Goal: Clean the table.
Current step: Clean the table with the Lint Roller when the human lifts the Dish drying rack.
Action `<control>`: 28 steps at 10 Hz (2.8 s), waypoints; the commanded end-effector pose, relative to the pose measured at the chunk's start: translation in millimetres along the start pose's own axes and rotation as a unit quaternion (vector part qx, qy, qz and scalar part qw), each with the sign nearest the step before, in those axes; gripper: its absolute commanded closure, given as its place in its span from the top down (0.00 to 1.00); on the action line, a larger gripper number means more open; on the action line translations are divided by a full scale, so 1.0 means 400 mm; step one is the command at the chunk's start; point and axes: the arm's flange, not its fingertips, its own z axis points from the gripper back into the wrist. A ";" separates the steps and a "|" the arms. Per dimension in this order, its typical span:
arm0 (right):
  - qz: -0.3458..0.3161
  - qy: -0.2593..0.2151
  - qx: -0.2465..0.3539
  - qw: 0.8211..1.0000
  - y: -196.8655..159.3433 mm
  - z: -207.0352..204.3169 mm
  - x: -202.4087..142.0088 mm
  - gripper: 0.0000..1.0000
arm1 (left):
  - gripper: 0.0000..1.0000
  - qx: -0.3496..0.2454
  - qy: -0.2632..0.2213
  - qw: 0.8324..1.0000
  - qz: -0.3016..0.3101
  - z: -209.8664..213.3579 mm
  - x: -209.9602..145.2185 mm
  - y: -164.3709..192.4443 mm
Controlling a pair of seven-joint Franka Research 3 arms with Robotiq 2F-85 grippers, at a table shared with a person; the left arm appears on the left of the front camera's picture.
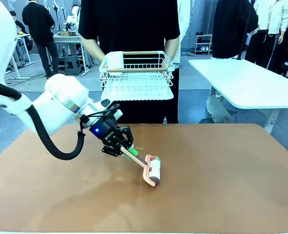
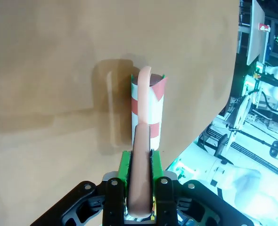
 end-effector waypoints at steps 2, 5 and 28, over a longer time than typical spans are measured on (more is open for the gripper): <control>0.004 -0.003 0.008 1.000 0.007 0.004 0.000 1.00 | 0.21 0.041 -0.023 0.999 0.004 -0.142 0.007 -0.013; 0.004 -0.003 0.008 1.000 0.007 0.004 0.000 1.00 | 0.21 0.034 -0.022 0.999 -0.009 -0.212 0.016 -0.070; 0.004 -0.003 0.008 1.000 0.007 0.004 0.000 1.00 | 0.21 0.004 -0.159 0.987 -0.017 0.870 -0.305 0.153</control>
